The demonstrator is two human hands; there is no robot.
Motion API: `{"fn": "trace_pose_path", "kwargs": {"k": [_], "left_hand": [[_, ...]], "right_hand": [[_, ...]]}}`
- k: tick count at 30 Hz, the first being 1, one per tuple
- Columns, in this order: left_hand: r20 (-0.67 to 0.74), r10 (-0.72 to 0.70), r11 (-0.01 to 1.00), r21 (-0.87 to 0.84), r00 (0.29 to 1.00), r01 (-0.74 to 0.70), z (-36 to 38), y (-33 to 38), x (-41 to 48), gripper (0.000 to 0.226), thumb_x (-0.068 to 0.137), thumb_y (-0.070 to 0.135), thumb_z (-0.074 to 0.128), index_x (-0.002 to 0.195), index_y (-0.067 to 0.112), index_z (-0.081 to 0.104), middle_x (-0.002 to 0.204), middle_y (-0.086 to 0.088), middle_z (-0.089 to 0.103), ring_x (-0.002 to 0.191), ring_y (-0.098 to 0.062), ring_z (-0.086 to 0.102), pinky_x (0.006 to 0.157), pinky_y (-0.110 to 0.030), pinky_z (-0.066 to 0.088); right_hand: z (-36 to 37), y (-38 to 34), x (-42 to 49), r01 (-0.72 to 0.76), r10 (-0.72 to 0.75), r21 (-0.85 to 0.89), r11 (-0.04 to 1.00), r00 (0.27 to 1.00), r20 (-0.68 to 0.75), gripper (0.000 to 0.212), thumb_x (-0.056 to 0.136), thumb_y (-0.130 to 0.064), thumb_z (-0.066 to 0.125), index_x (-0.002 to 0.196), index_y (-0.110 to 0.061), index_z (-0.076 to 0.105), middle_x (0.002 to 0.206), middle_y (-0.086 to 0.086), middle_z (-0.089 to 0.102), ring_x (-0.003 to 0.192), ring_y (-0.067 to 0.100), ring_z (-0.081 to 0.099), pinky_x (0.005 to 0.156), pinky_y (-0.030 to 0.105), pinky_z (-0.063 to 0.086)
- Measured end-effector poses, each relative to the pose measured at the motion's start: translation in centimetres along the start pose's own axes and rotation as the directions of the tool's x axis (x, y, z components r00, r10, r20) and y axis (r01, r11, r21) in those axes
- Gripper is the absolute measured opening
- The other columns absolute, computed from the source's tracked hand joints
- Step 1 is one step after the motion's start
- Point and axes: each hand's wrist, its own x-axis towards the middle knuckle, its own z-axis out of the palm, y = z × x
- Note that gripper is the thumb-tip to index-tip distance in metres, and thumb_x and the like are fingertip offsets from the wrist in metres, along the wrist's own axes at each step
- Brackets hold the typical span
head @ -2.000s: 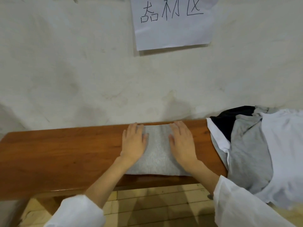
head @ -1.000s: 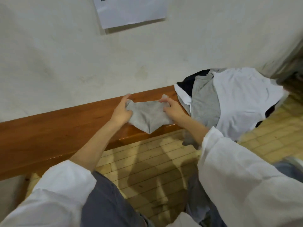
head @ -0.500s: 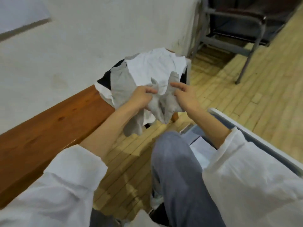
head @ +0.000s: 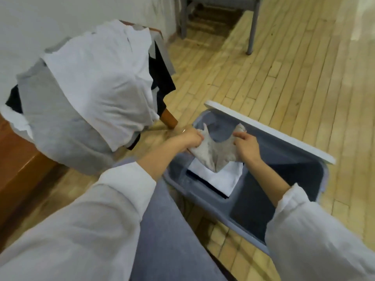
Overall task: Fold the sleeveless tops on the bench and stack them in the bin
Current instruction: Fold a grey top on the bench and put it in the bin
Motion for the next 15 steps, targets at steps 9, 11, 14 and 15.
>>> {"fn": "trace_pose_path", "kwargs": {"k": [9,11,14,15], "left_hand": [[0.110,0.059,0.945,0.314,0.992,-0.091,5.8,-4.3,8.6,0.046,0.092,-0.007,0.042,0.138,0.000,0.045,0.146,-0.015,0.040,0.132,-0.030,0.041,0.097,-0.025,0.038],[0.147,0.093,0.923,0.358,0.985,-0.141,6.7,-4.9,10.4,0.045,0.090,-0.007,0.044,0.134,0.001,0.049,0.146,-0.016,0.038,0.133,-0.033,0.039,0.105,-0.033,0.035],[0.146,0.172,0.896,0.387,0.974,-0.216,7.8,-5.7,12.8,0.050,0.089,-0.004,0.047,0.138,0.005,0.047,0.145,-0.017,0.036,0.132,-0.033,0.037,0.107,-0.036,0.032],[0.135,0.204,0.889,0.389,0.970,-0.242,8.2,-6.0,13.7,0.052,0.088,-0.003,0.048,0.140,0.006,0.045,0.144,-0.017,0.035,0.132,-0.033,0.037,0.106,-0.036,0.032]], "right_hand": [[2.5,9.1,3.7,-0.183,0.183,-0.033,0.983,0.983,-0.009,0.042,0.095,-0.011,0.041,0.135,-0.014,0.053,0.128,0.014,0.058,0.111,0.030,0.056,0.082,0.026,0.040],[3.3,10.4,4.5,-0.213,0.213,-0.031,0.977,0.977,-0.006,0.043,0.096,-0.013,0.042,0.138,-0.013,0.049,0.134,0.014,0.055,0.117,0.030,0.053,0.087,0.027,0.039],[4.1,11.5,6.0,-0.226,0.225,-0.056,0.973,0.974,-0.014,0.046,0.096,-0.012,0.042,0.142,-0.014,0.043,0.140,0.012,0.050,0.123,0.030,0.050,0.088,0.024,0.037],[4.4,11.9,6.6,-0.225,0.224,-0.063,0.972,0.974,-0.029,0.047,0.096,-0.012,0.042,0.143,-0.015,0.042,0.139,0.012,0.051,0.121,0.030,0.051,0.086,0.024,0.037]]}}
